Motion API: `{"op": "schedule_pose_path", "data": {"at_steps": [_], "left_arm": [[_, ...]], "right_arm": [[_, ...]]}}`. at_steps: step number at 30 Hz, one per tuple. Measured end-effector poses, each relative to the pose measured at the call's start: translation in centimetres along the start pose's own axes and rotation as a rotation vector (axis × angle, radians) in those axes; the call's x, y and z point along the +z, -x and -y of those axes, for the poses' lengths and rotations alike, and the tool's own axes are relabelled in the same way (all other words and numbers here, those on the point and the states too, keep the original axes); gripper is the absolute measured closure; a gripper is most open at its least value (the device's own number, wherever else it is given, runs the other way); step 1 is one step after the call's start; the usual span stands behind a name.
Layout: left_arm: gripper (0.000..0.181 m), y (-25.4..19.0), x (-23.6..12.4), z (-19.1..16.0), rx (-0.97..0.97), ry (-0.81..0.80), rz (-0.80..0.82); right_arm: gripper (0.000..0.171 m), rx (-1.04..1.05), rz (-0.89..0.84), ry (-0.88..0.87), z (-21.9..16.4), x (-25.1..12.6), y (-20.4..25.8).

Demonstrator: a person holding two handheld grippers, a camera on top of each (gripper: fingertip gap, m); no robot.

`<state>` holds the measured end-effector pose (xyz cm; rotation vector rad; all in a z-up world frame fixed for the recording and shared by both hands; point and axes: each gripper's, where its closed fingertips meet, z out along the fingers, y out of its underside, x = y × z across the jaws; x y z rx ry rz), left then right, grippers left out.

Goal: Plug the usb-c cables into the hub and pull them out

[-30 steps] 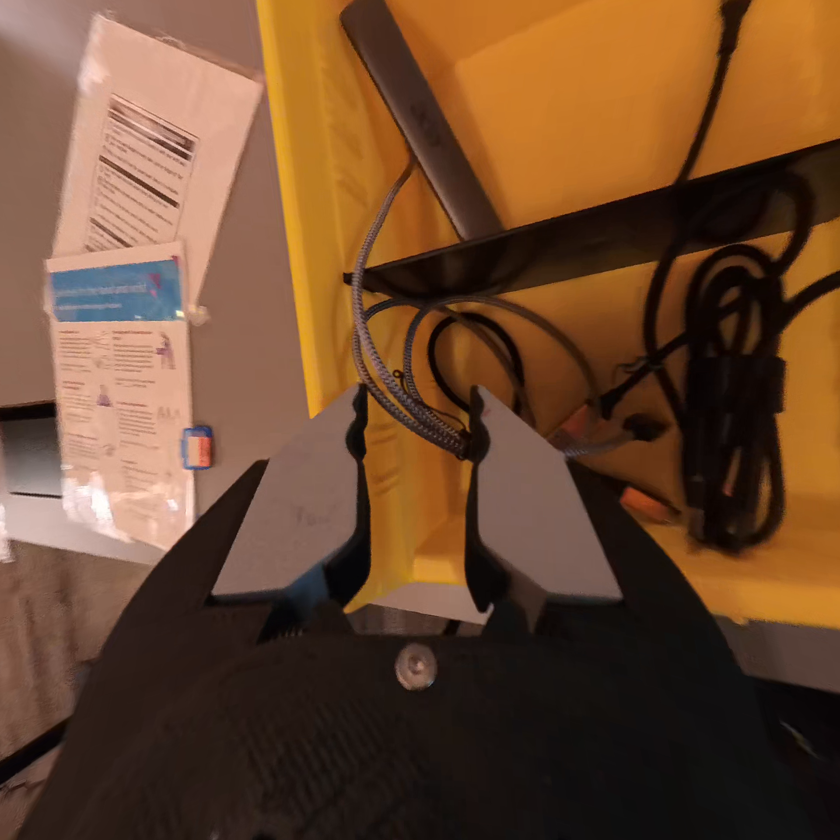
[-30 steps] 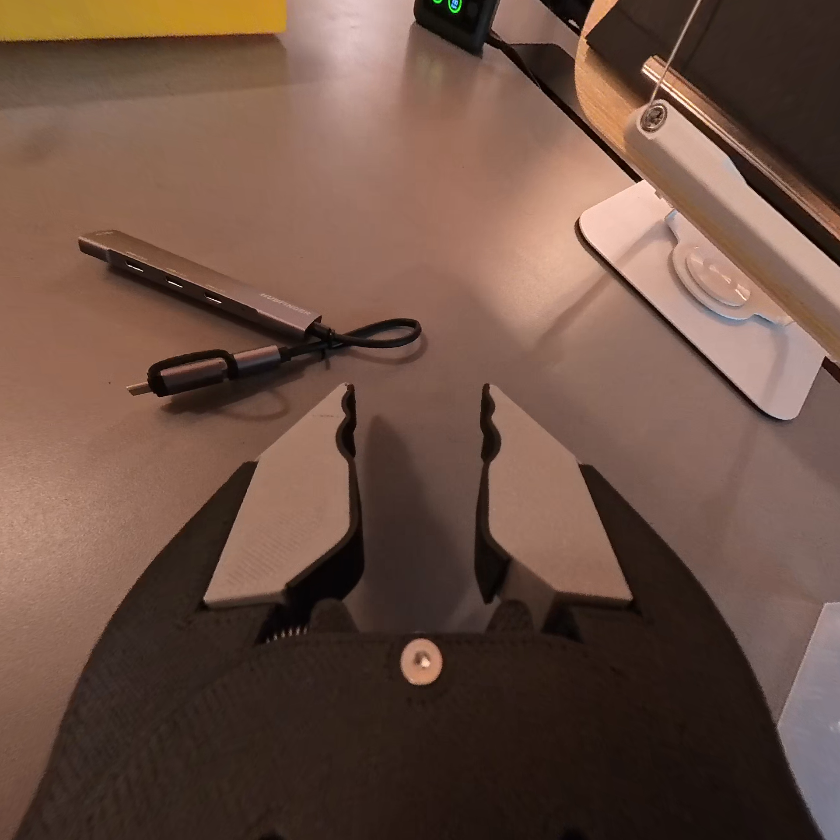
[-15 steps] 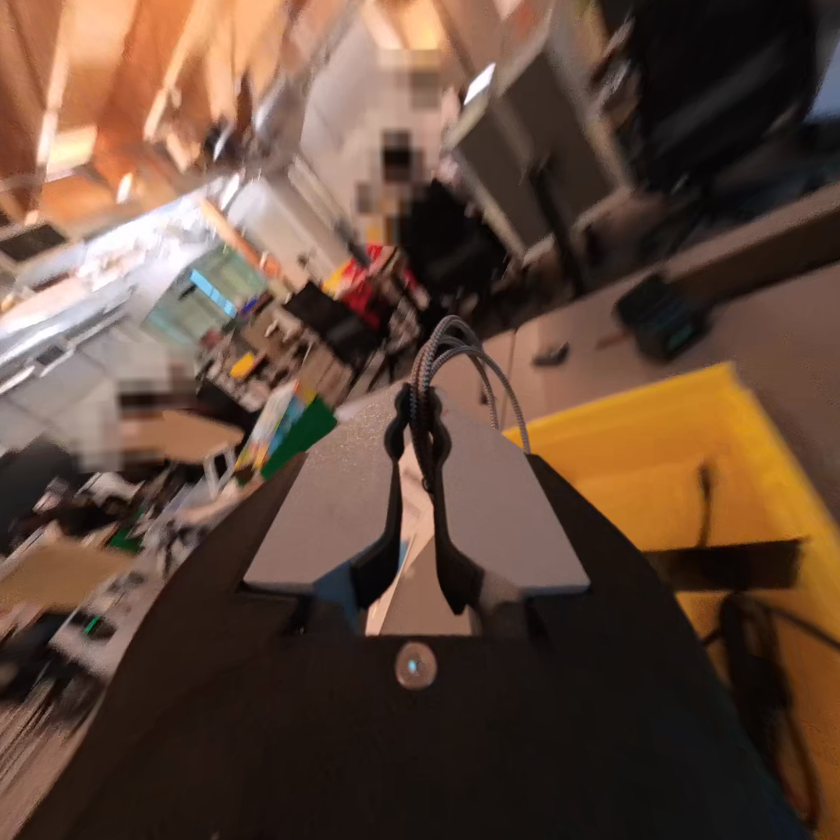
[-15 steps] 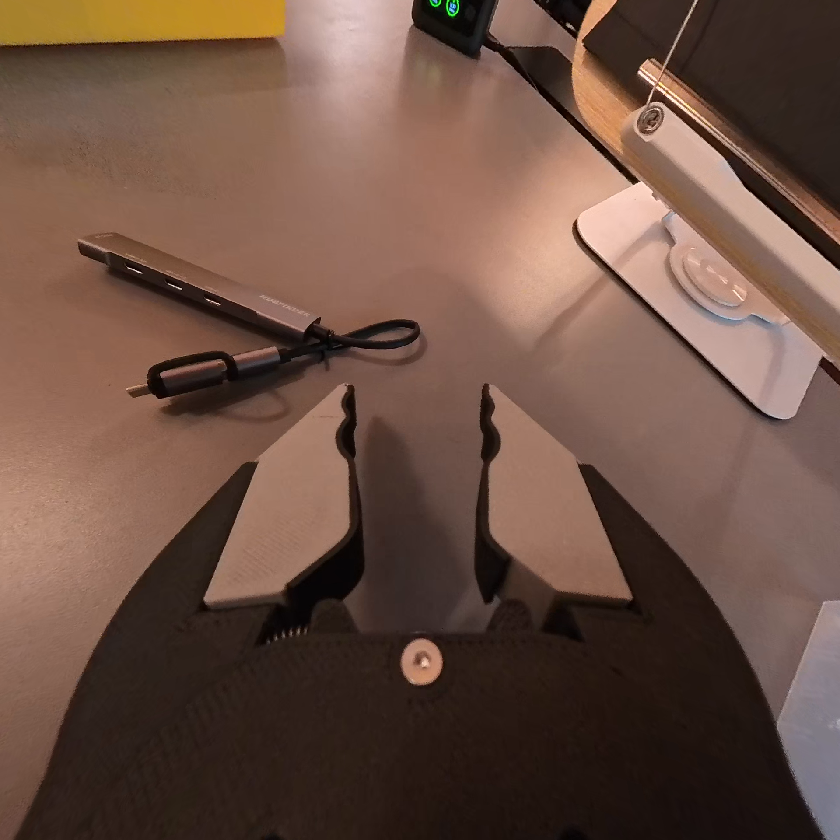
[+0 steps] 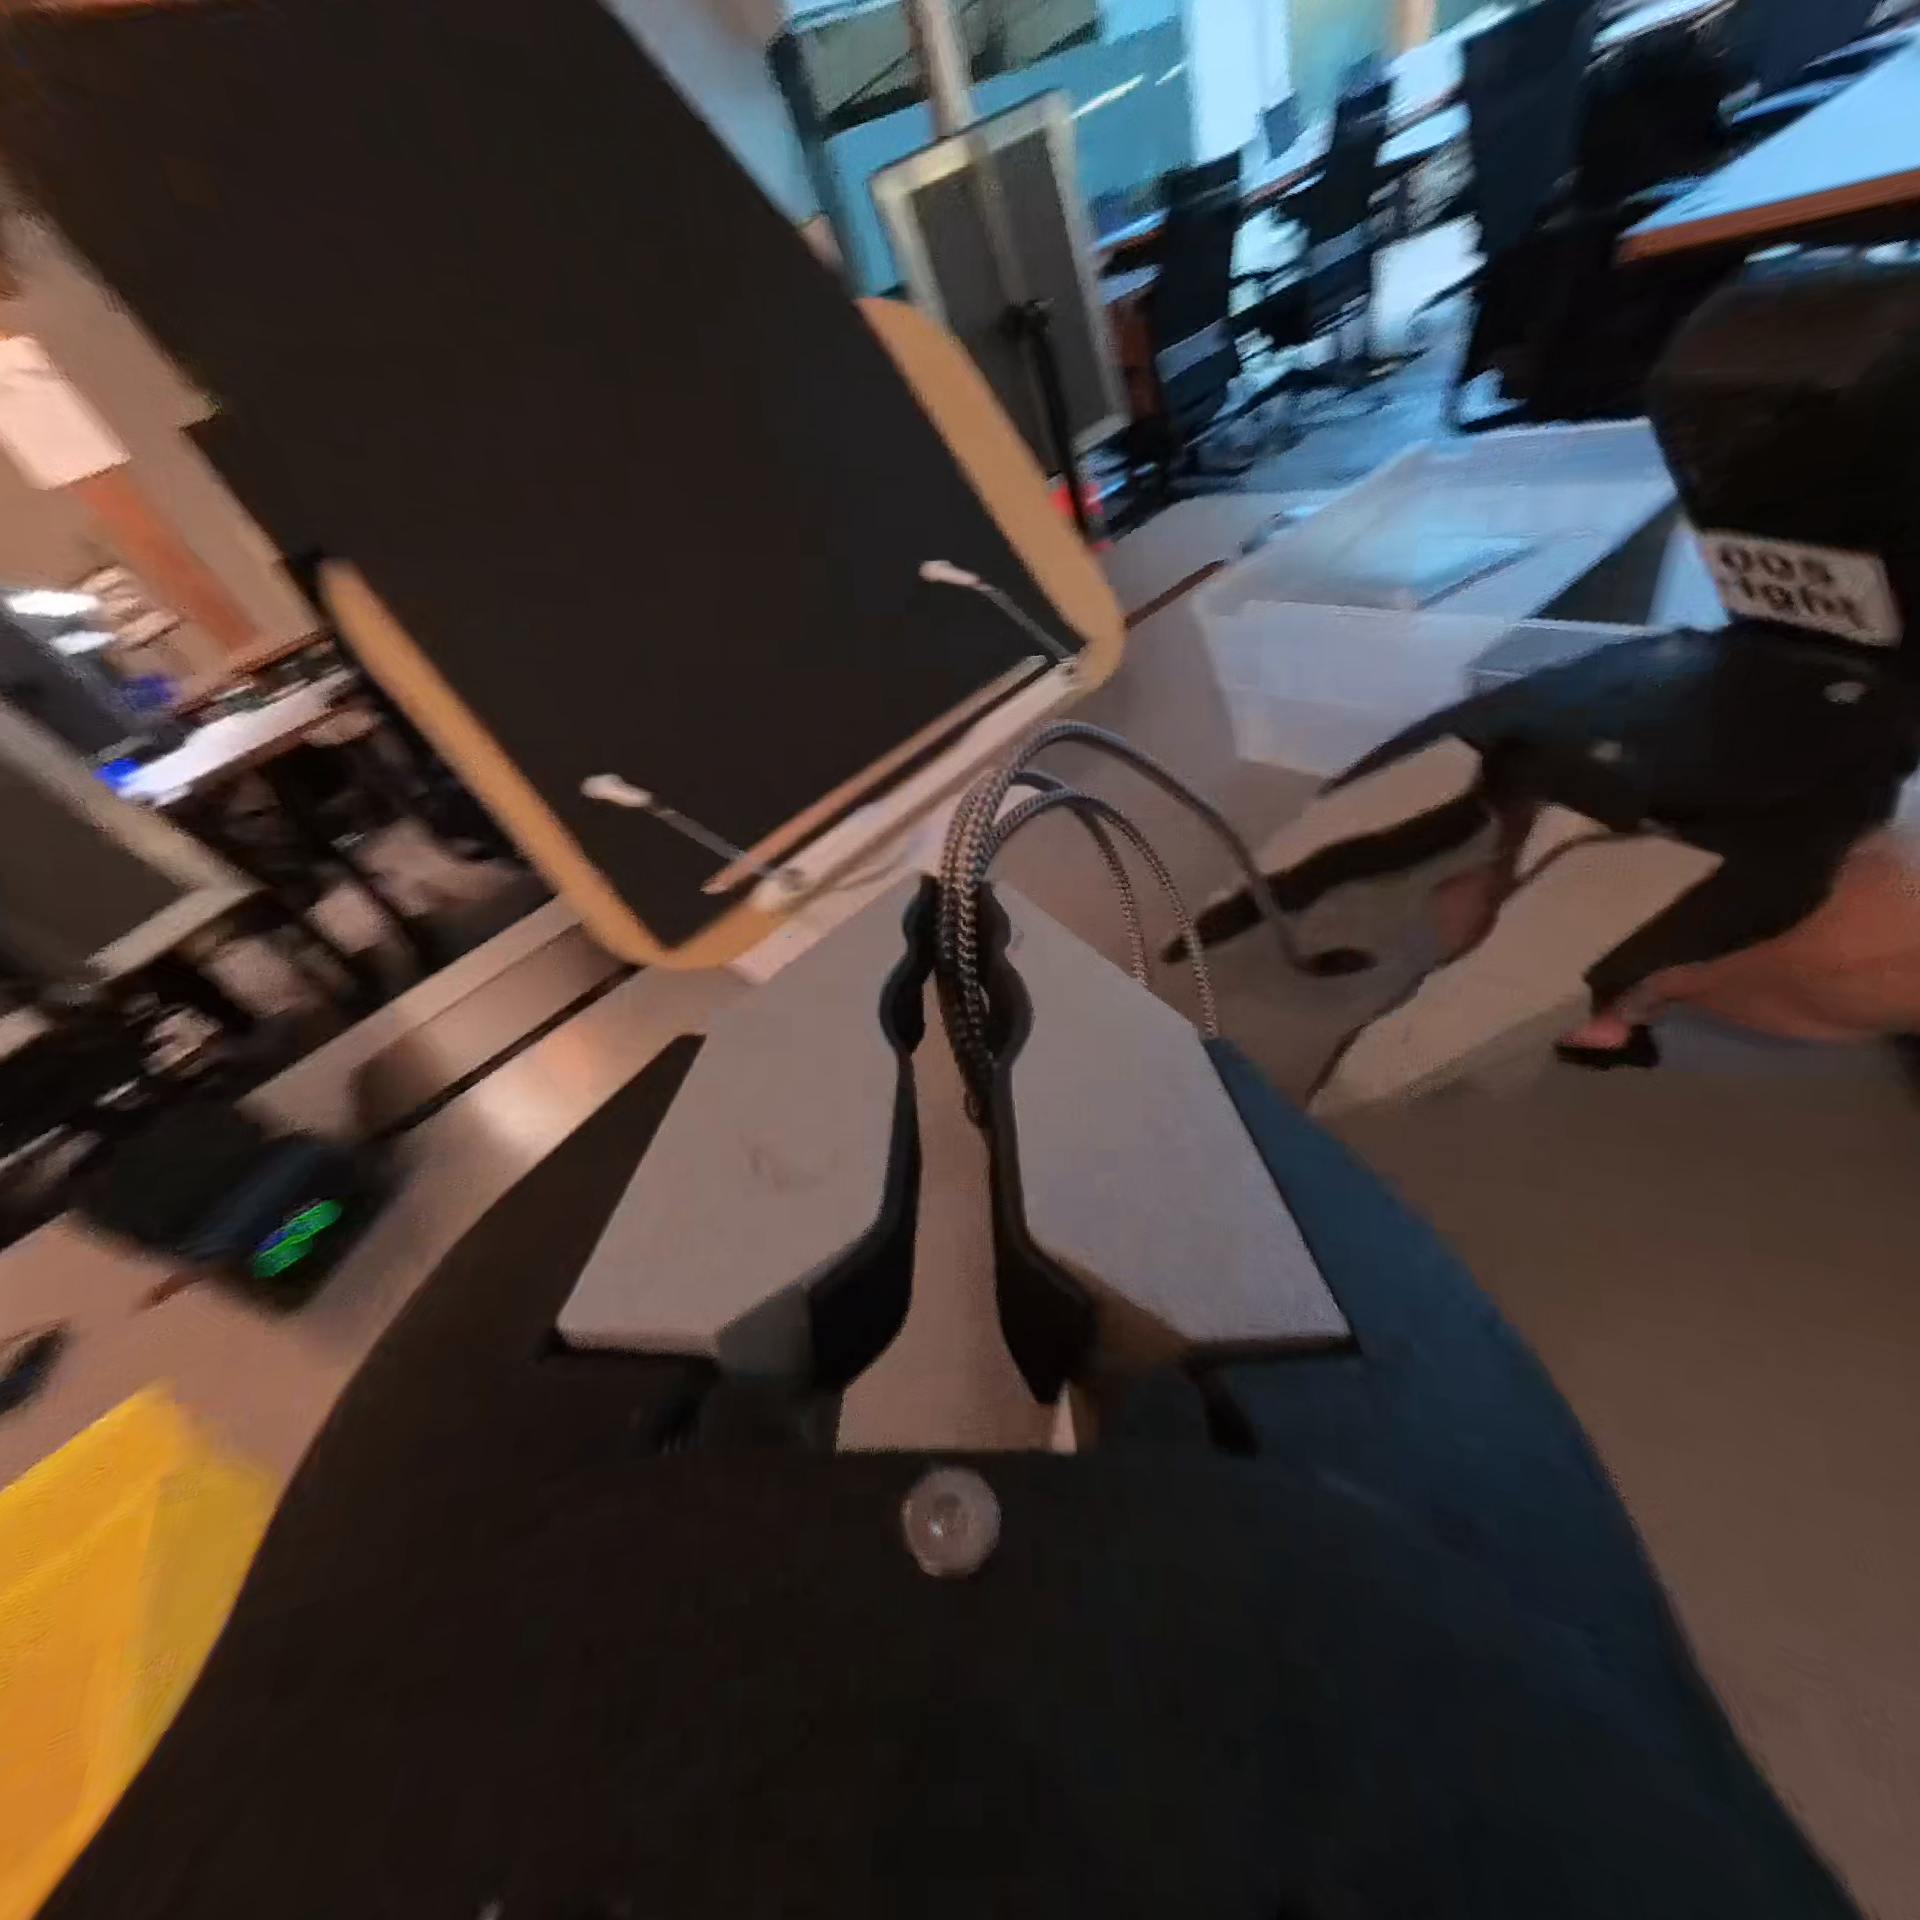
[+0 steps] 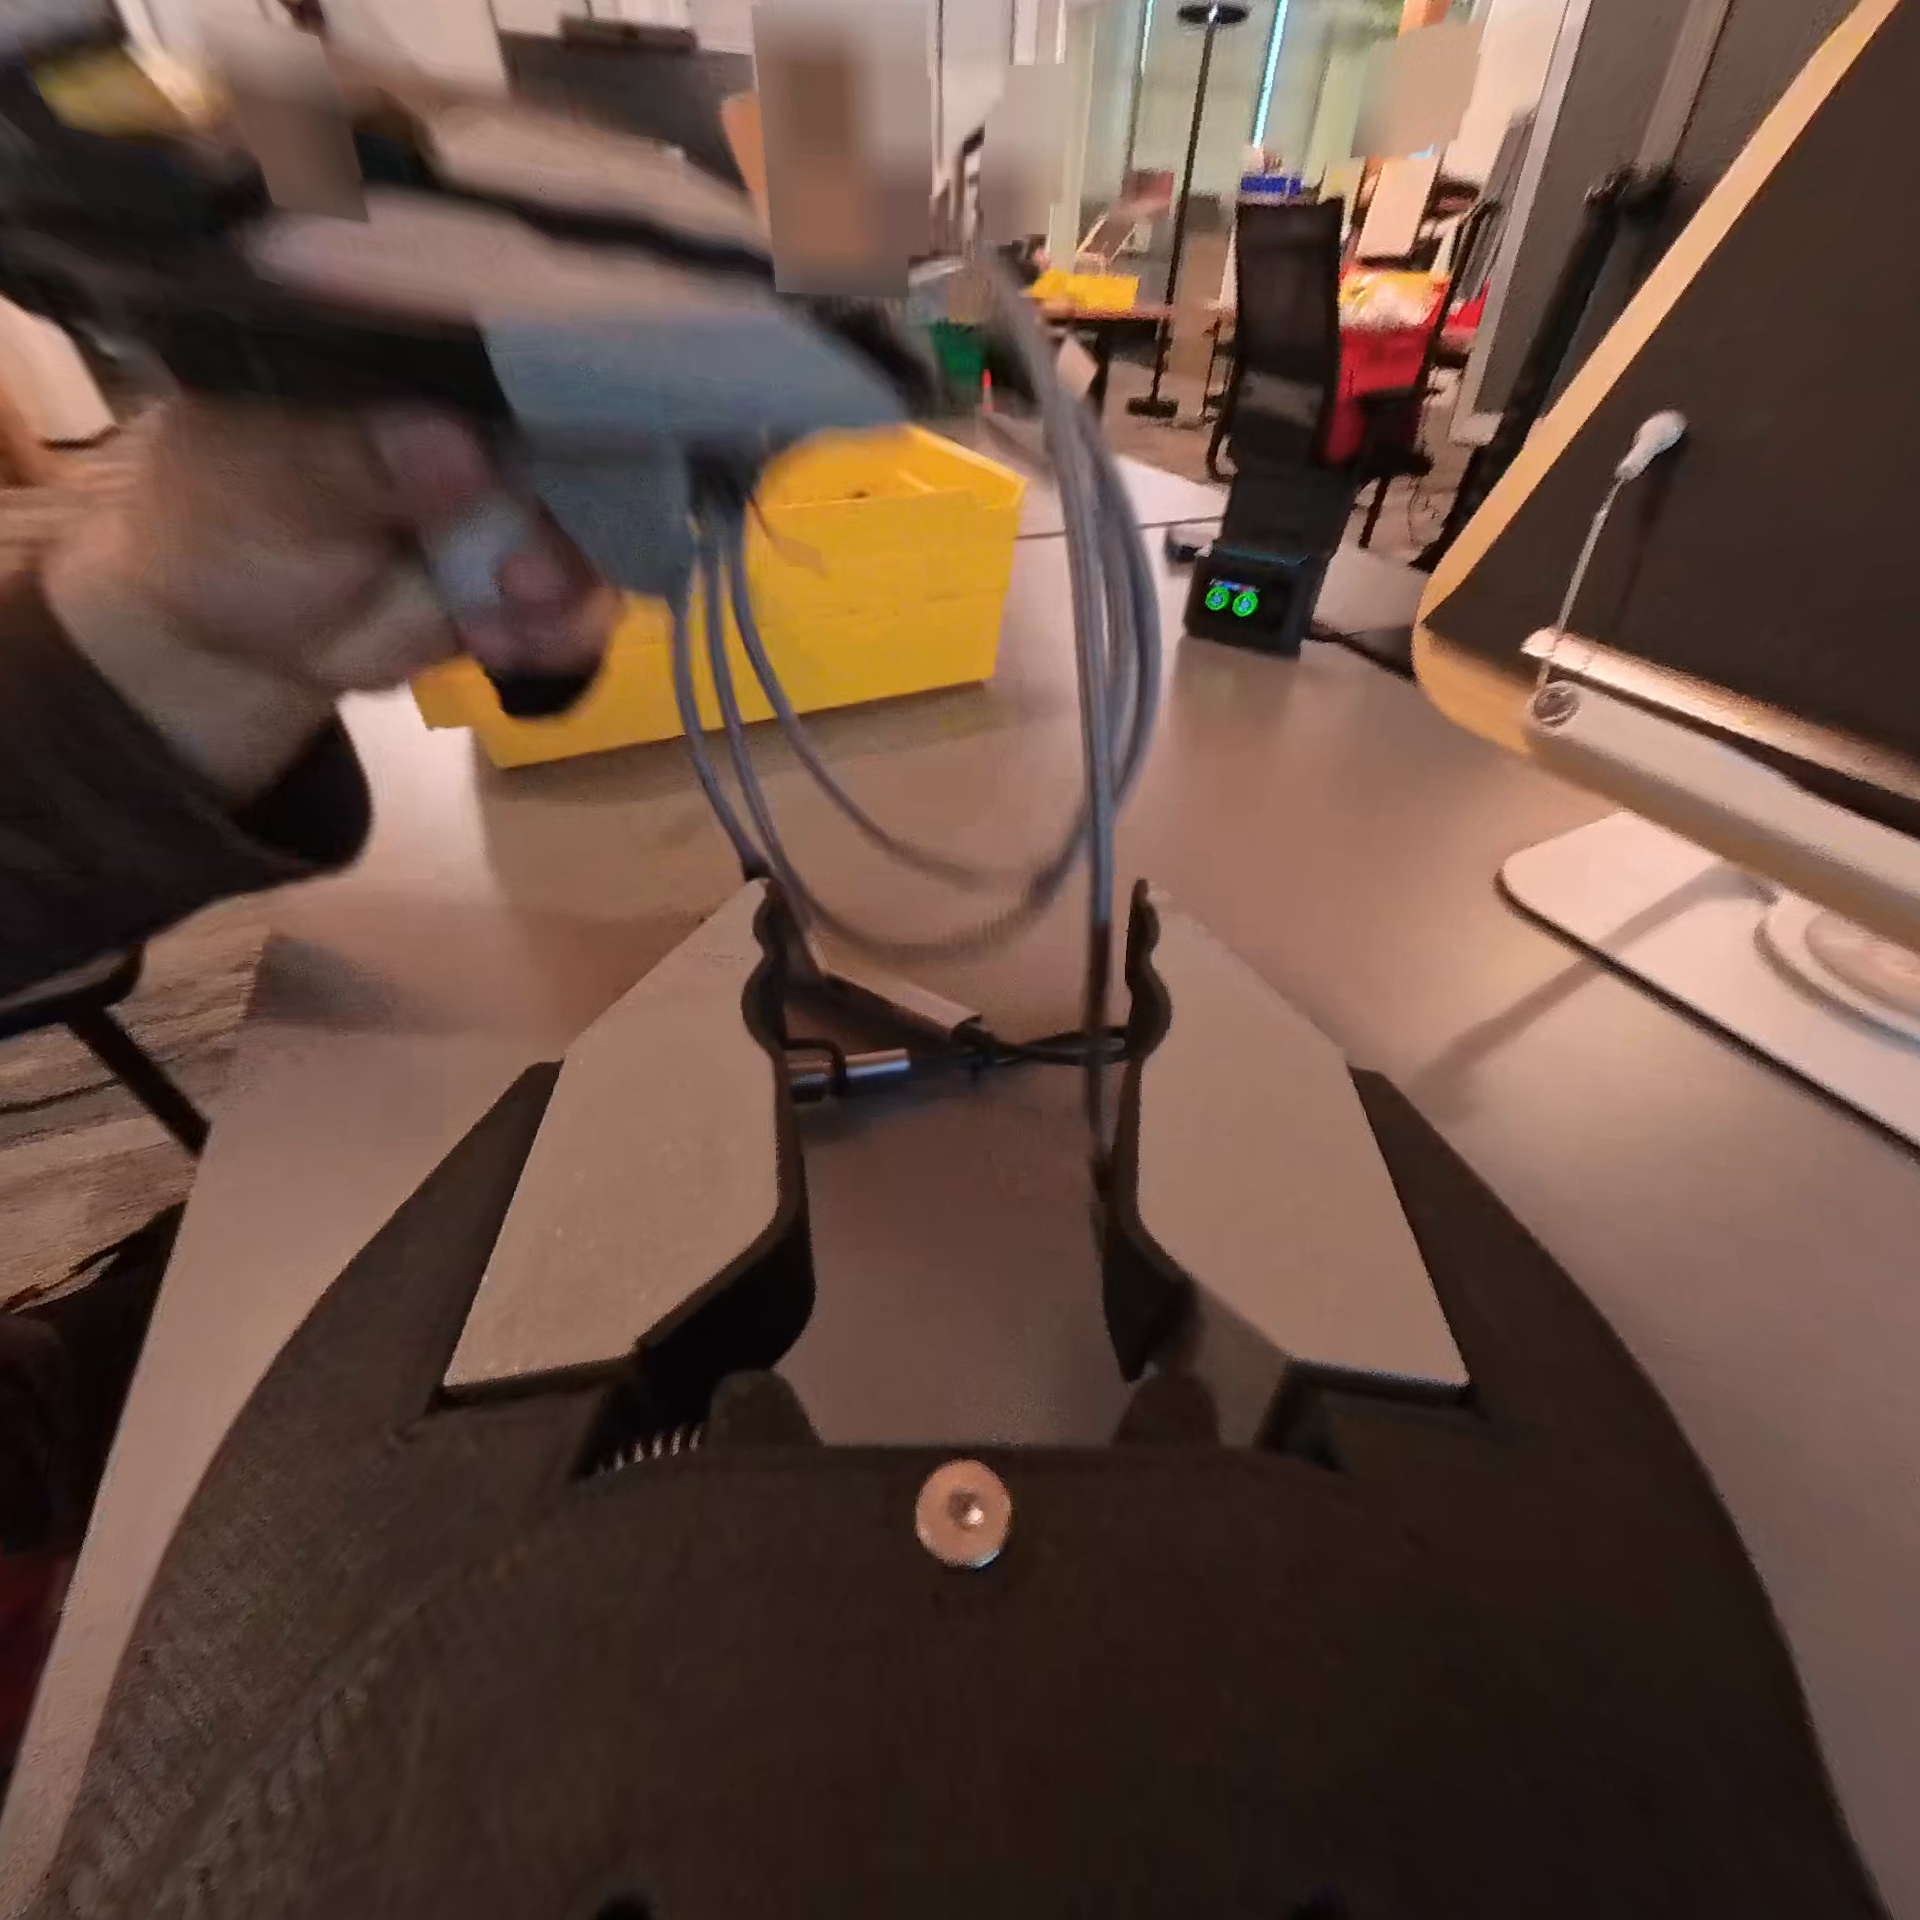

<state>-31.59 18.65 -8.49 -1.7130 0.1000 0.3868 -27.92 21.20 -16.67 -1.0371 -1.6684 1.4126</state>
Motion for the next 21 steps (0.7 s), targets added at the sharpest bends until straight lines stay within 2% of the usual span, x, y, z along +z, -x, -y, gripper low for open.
{"op": "schedule_pose_path", "data": {"at_steps": [1, 3, 5, 6, 7, 8, 10, 11, 13, 15, 18, 21], "left_arm": [[0.177, -1.5, 1.2, -1.1, 0.007, -0.026, -0.082], [0.177, -5.3, 2.8, -3.0, 0.022, -0.09, -0.266], [0.177, -7.6, 3.5, -4.8, 0.063, -0.091, -0.356], [0.177, -8.0, 3.6, -5.3, 0.146, -0.038, -0.352], [0.177, -8.3, 3.5, -5.0, 0.179, -0.074, -0.349], [0.177, -8.2, 3.6, -4.9, 0.138, -0.105, -0.343], [0.178, -7.6, 4.3, -6.7, 0.081, -0.017, -0.338], [0.17, -6.9, 4.4, -7.3, 0.069, 0.003, -0.307], [0.143, -5.4, 4.4, -8.0, 0.023, 0.011, -0.256], [0.131, -4.3, 4.3, -8.0, -0.058, 0.012, -0.233], [0.128, -2.3, 4.3, -8.3, -0.143, 0.007, -0.156], [0.132, -0.5, 4.4, -9.7, -0.136, 0.058, -0.079]], "right_arm": [[0.109, -0.011, -0.02, -0.008, 0.1, -0.2, -0.3], [0.106, 0.004, -0.097, 0.025, -0.8, -0.5, -1.7], [0.129, 0.041, -0.171, 0.074, -1.9, -0.7, -3.6], [0.145, 0.054, -0.193, 0.092, -2.2, -0.8, -4.3], [0.158, 0.06, -0.204, 0.103, -2.4, -0.9, -4.7], [0.159, 0.061, -0.217, 0.106, -2.3, -1.1, -5.1], [0.163, 0.028, -0.295, 0.102, -1.9, -1.6, -6.2], [0.165, -0.006, -0.364, 0.104, -1.8, -2.1, -7.0], [0.166, -0.079, -0.508, 0.088, -1.0, -3.5, -8.5], [0.166, -0.125, -0.635, 0.044, 0.1, -5.4, -9.5], [0.166, -0.168, -0.805, -0.04, 1.8, -8.1, -10.4], [0.166, -0.202, -0.944, -0.07, 2.4, -10.3, -10.8]]}}
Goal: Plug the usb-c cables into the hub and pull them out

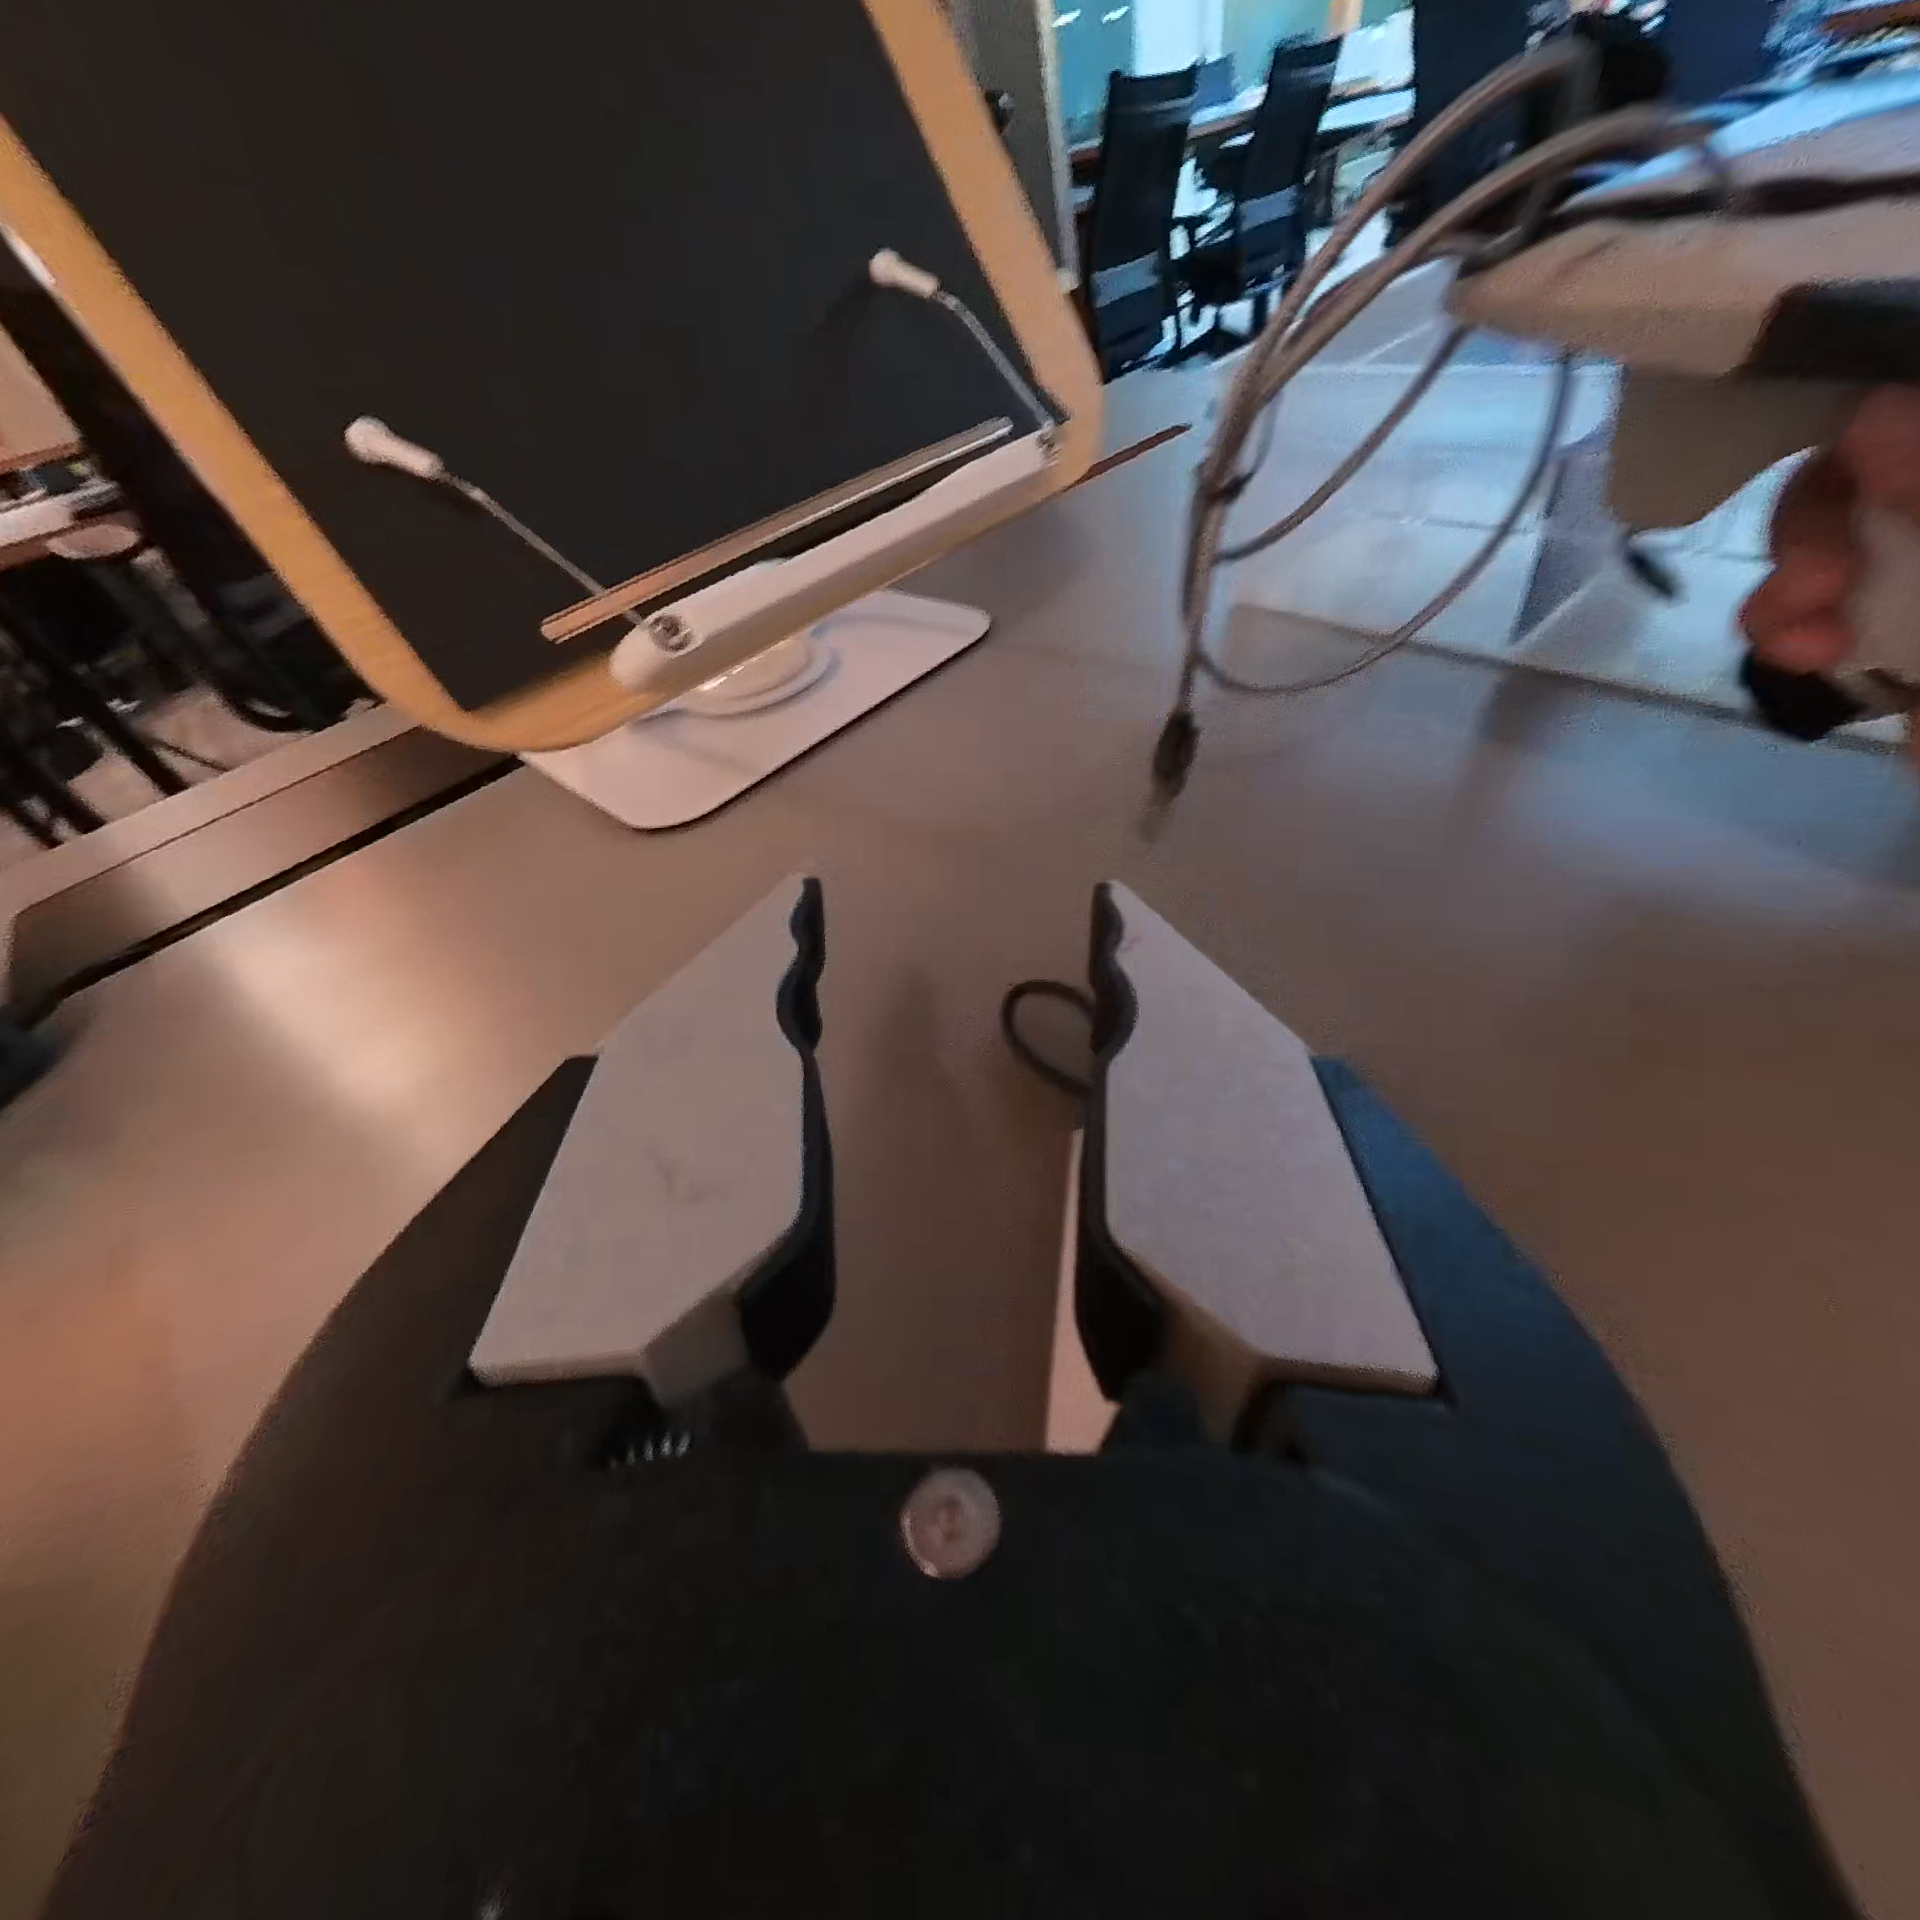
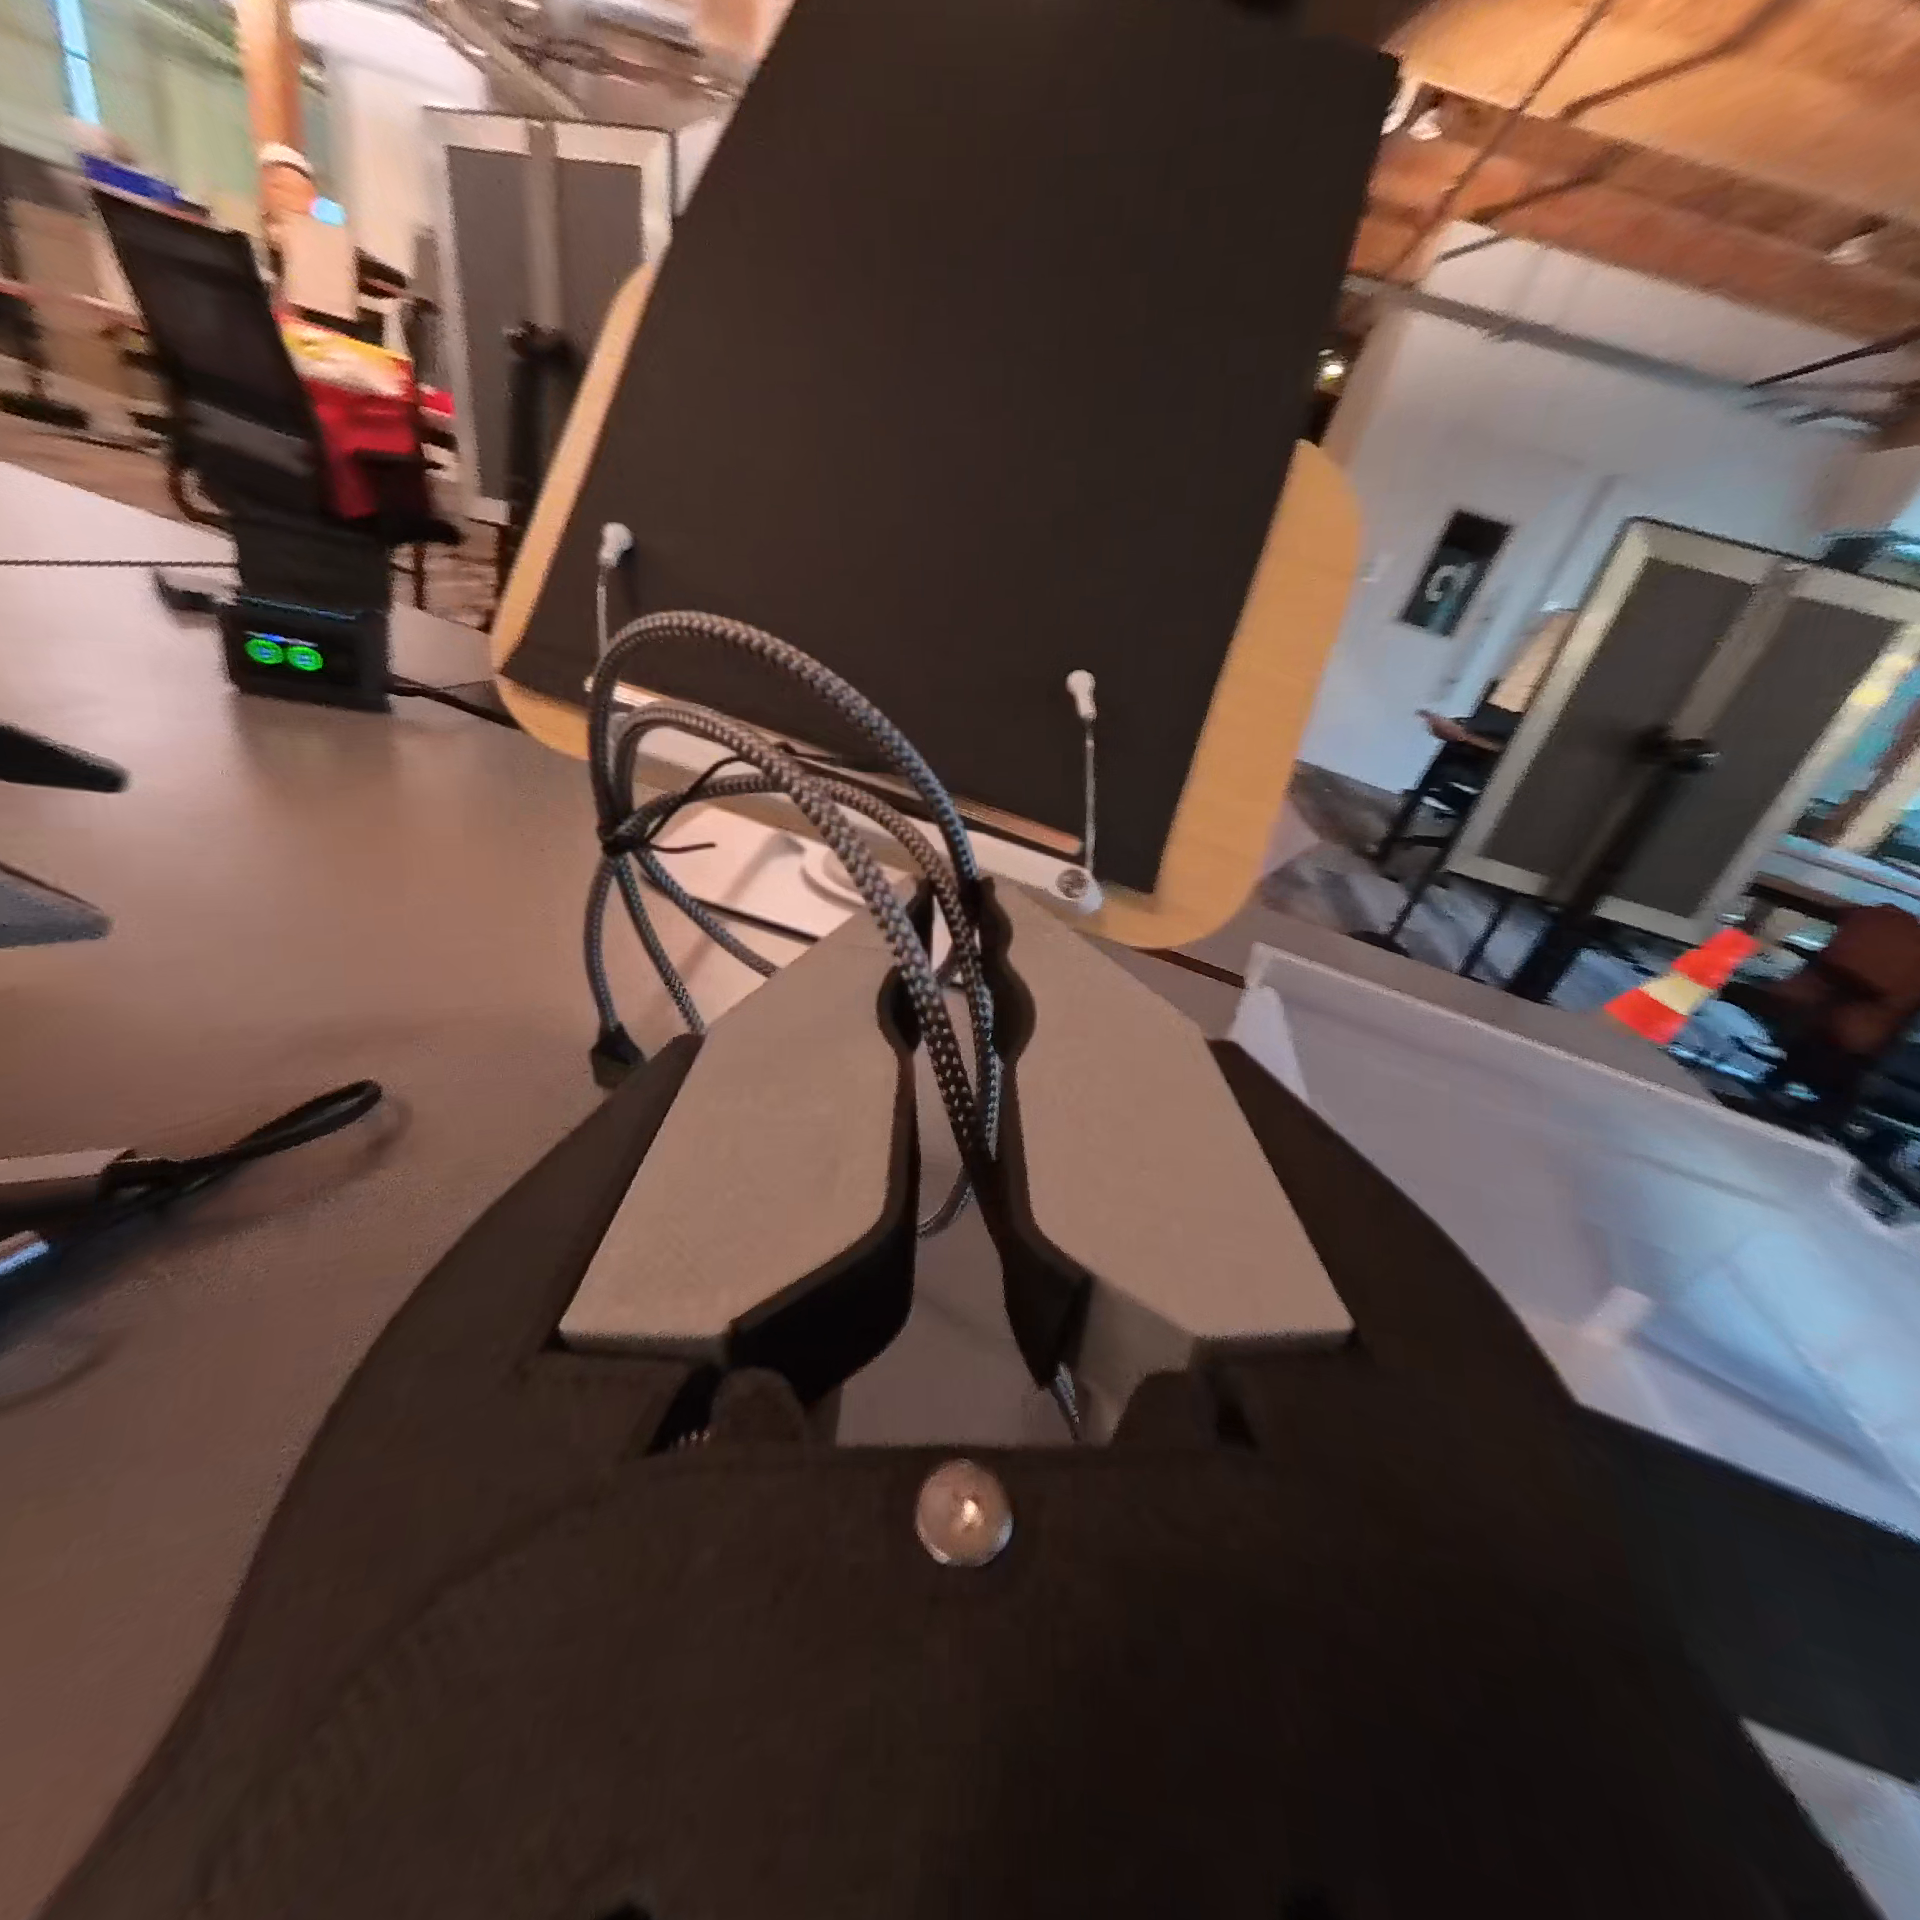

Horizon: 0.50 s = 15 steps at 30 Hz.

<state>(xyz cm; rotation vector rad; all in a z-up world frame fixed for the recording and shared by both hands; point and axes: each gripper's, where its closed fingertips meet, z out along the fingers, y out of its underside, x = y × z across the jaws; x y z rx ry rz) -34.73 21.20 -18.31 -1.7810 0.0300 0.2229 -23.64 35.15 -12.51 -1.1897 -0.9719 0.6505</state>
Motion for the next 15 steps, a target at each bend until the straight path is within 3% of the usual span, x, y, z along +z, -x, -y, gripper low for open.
{"op": "schedule_pose_path", "data": {"at_steps": [11, 15], "left_arm": [[0.144, 2.5, -0.1, -0.9, -0.03, 0.015, 0.092], [0.144, 3.0, -0.1, -1.0, -0.054, 0.014, 0.102]], "right_arm": [[0.166, -0.215, -0.038, 0.294, -5.4, -1.2, 1.9], [0.143, -0.175, 0.093, 0.429, -7.9, -2.7, 3.9]]}}
